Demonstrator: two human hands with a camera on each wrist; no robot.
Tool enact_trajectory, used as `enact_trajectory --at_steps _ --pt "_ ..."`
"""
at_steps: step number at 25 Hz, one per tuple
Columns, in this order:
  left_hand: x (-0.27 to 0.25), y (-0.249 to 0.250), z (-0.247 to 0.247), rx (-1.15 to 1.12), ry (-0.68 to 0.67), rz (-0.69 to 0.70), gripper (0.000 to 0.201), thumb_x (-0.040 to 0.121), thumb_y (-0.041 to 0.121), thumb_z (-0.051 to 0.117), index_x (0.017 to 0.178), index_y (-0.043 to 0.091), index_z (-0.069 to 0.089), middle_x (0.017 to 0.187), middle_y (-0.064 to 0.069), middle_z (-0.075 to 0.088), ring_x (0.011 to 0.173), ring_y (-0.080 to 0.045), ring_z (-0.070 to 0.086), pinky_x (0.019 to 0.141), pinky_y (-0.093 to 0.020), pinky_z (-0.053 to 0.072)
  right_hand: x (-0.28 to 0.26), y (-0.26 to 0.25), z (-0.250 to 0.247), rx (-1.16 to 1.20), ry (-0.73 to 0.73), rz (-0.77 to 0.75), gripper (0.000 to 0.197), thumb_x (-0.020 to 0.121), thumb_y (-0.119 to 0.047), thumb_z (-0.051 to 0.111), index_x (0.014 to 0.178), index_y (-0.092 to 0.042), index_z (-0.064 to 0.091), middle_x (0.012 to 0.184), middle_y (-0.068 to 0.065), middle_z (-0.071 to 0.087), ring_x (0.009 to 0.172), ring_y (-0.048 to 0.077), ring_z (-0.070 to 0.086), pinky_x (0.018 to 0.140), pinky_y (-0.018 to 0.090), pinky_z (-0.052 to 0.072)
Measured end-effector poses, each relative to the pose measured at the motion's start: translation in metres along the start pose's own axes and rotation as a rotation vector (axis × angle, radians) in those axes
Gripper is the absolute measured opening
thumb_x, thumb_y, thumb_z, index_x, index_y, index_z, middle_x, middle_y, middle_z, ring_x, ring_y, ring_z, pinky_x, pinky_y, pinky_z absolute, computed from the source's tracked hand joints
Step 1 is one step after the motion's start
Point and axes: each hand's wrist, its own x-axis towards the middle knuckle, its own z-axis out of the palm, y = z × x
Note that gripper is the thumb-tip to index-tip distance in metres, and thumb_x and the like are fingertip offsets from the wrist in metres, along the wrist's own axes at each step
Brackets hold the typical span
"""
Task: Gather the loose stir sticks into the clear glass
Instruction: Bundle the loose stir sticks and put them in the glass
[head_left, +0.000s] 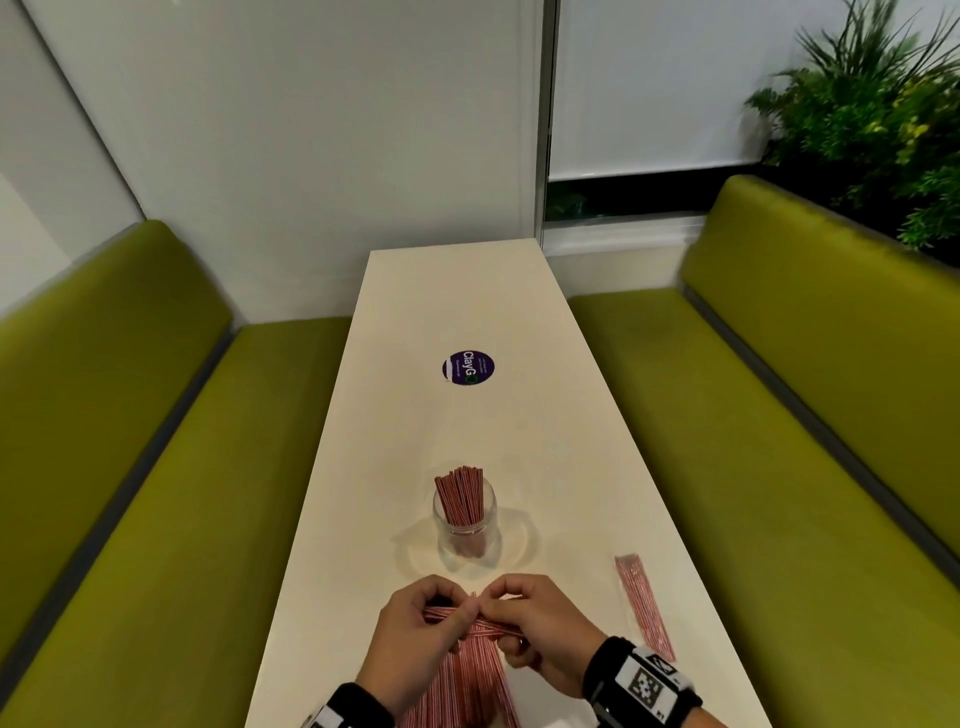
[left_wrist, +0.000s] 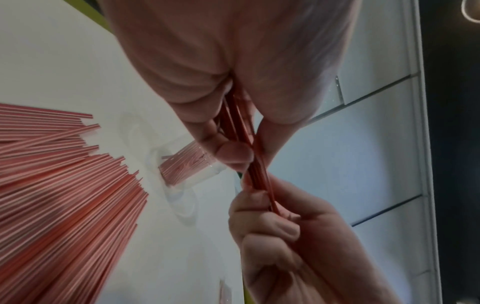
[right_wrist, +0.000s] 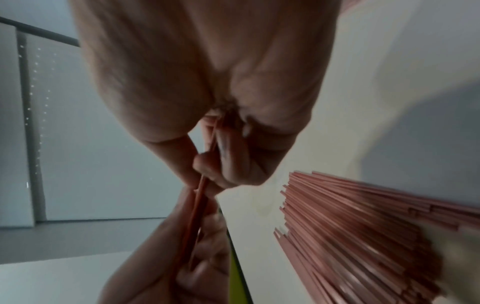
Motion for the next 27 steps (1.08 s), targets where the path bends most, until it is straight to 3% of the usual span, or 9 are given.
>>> enact_trajectory --at_steps 5,10,12,14,18,21,23,25,27 --pt "0.014 0.021 0.003 0.085 -0.036 0.045 0.012 0.079 0.009 0.081 0.086 0.009 0.072 0.068 -0.002 0.071 0.06 -0.01 0.064 0.059 -0.023 0.051 0.009 -0.006 -0.01 0.202 0.014 -0.054 0.01 0.088 0.003 0.067 0.093 0.011 0.066 0.07 0.013 0.056 0.049 0.01 0.04 0.041 0.019 0.03" --pt "0.024 0.029 0.005 0.145 0.023 0.068 0.018 0.078 0.012 0.083 0.091 0.018 0.073 0.081 -0.008 0.076 0.072 -0.021 0.073 0.068 -0.029 0.06 0.014 -0.008 -0.022 0.293 0.04 -0.055 0.011 0.086 0.001 0.069 0.093 0.01 0.07 0.074 0.014 0.056 0.054 0.012 0.046 0.048 0.021 0.038" --pt "0.026 0.032 0.007 0.177 -0.019 0.042 0.013 0.08 0.009 0.081 0.09 0.017 0.075 0.08 -0.011 0.077 0.07 -0.018 0.073 0.066 -0.025 0.058 0.015 -0.009 -0.027 0.292 0.026 -0.062 0.007 0.086 0.003 0.069 0.089 0.009 0.07 0.068 0.011 0.054 0.056 0.013 0.046 0.05 0.022 0.038" --pt "0.031 0.036 0.008 0.2 -0.052 0.024 0.011 0.082 0.007 0.078 0.089 0.015 0.076 0.078 -0.013 0.077 0.069 -0.02 0.074 0.068 -0.029 0.06 0.017 -0.01 -0.029 0.277 0.029 -0.065 0.007 0.086 0.004 0.068 0.089 0.01 0.07 0.066 0.01 0.052 0.056 0.014 0.046 0.052 0.022 0.04" --pt "0.044 0.05 0.011 0.254 -0.111 -0.004 0.004 0.087 0.005 0.073 0.089 0.008 0.074 0.076 -0.014 0.076 0.065 -0.022 0.074 0.067 -0.031 0.062 0.022 -0.012 -0.031 0.296 0.06 -0.093 0.017 0.085 0.006 0.069 0.101 0.011 0.066 0.071 0.012 0.057 0.057 0.015 0.05 0.055 0.024 0.047" --pt "0.058 0.07 0.007 0.45 -0.147 0.068 0.003 0.088 0.011 0.072 0.088 0.011 0.075 0.07 -0.004 0.076 0.063 -0.012 0.073 0.065 -0.022 0.059 0.025 -0.011 -0.032 0.371 0.112 -0.099 0.029 0.087 0.006 0.068 0.114 0.004 0.058 0.078 0.017 0.057 0.059 0.02 0.054 0.056 0.028 0.052" --pt "0.077 0.084 -0.002 0.631 -0.082 0.156 0.006 0.089 0.015 0.071 0.088 0.014 0.077 0.07 0.001 0.074 0.063 -0.009 0.07 0.064 -0.018 0.056 0.027 -0.008 -0.038 0.356 0.164 -0.074 0.025 0.092 -0.003 0.065 0.115 0.0 0.056 0.084 0.017 0.055 0.06 0.022 0.055 0.055 0.031 0.051" --pt "0.101 0.097 -0.011 0.883 0.02 0.226 0.01 0.092 0.017 0.066 0.091 0.014 0.076 0.081 0.0 0.073 0.075 -0.014 0.068 0.069 -0.022 0.052 0.028 -0.004 -0.047 0.28 0.222 -0.021 0.021 0.096 -0.014 0.061 0.113 -0.004 0.057 0.091 0.016 0.054 0.062 0.024 0.055 0.052 0.031 0.048" --pt "0.123 0.101 -0.013 1.132 0.011 0.204 0.016 0.096 0.016 0.058 0.097 0.011 0.073 0.096 -0.006 0.07 0.09 -0.022 0.064 0.077 -0.028 0.05 0.029 0.0 -0.057 0.208 0.251 0.025 0.02 0.097 -0.018 0.057 0.113 -0.006 0.057 0.095 0.015 0.054 0.065 0.024 0.054 0.051 0.029 0.044"
